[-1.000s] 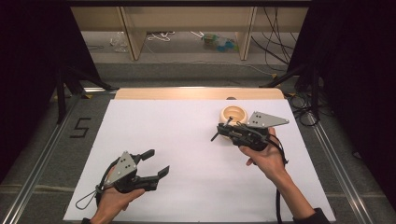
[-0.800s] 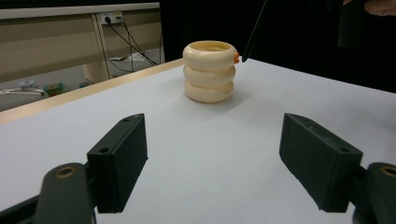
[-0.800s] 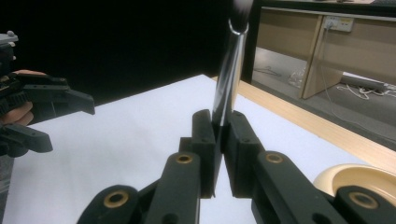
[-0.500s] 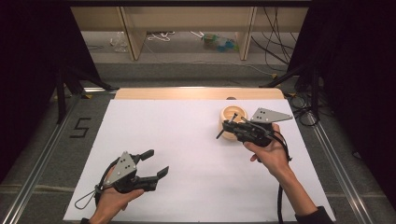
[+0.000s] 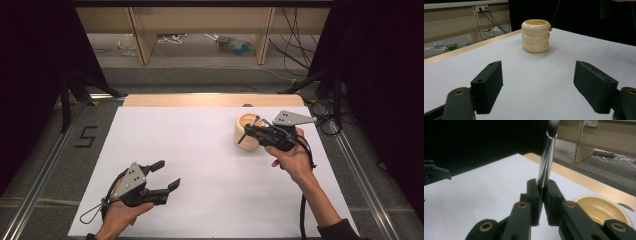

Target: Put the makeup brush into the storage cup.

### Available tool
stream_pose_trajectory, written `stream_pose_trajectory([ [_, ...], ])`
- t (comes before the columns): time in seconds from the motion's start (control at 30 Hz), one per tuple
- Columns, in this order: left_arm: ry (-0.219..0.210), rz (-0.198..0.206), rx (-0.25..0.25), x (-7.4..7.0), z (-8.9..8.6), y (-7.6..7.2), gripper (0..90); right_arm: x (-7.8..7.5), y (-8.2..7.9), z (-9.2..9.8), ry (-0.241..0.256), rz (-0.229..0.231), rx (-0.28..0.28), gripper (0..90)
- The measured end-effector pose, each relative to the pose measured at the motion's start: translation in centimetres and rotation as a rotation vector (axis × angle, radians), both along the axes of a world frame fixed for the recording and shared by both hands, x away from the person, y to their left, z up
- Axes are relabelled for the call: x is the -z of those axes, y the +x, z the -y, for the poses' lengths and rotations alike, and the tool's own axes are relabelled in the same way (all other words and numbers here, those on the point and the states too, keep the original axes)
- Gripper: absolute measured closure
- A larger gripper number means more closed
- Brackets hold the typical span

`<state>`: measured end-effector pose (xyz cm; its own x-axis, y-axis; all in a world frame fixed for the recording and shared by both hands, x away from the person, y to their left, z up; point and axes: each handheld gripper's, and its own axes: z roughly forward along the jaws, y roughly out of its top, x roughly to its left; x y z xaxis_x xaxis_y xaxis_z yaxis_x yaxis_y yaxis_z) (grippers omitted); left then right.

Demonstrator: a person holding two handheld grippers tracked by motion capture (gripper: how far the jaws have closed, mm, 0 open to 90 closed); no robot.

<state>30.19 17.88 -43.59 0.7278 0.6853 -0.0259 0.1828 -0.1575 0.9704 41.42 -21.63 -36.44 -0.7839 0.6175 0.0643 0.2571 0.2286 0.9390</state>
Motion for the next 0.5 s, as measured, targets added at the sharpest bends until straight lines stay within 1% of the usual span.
stream_pose_trajectory([
  [0.2,0.001,-0.005,0.0,0.05,0.05,0.01,23.6,-0.28,0.45,0.23,-0.006,-0.008,0.011,83.8],
  [0.23,0.001,-0.004,0.001,0.05,0.04,0.01,23.6,-0.4,0.48,0.29,-0.013,-0.011,0.012,83.8],
  [0.27,0.001,-0.004,0.001,0.05,0.03,0.02,23.6,-0.42,0.55,0.27,0.0,-0.009,0.014,83.7],
  [0.3,0.0,-0.003,0.0,0.05,0.03,0.04,23.6,-0.48,0.58,0.26,0.001,-0.007,0.019,83.8],
  [0.33,0.0,-0.004,0.0,0.05,0.03,0.04,23.6,-0.62,0.6,0.37,-0.008,-0.011,0.019,83.8],
  [0.43,0.0,-0.005,-0.001,0.05,0.09,0.01,23.6,-0.69,0.72,0.53,-0.013,-0.008,0.027,83.8],
  [0.47,0.008,0.002,0.005,0.02,0.06,0.02,23.6,-0.66,0.82,0.58,-0.007,-0.013,0.022,83.8],
  [0.5,0.007,0.003,0.004,0.03,0.08,0.0,23.6,-0.68,0.88,0.65,-0.009,-0.012,0.034,83.8],
])
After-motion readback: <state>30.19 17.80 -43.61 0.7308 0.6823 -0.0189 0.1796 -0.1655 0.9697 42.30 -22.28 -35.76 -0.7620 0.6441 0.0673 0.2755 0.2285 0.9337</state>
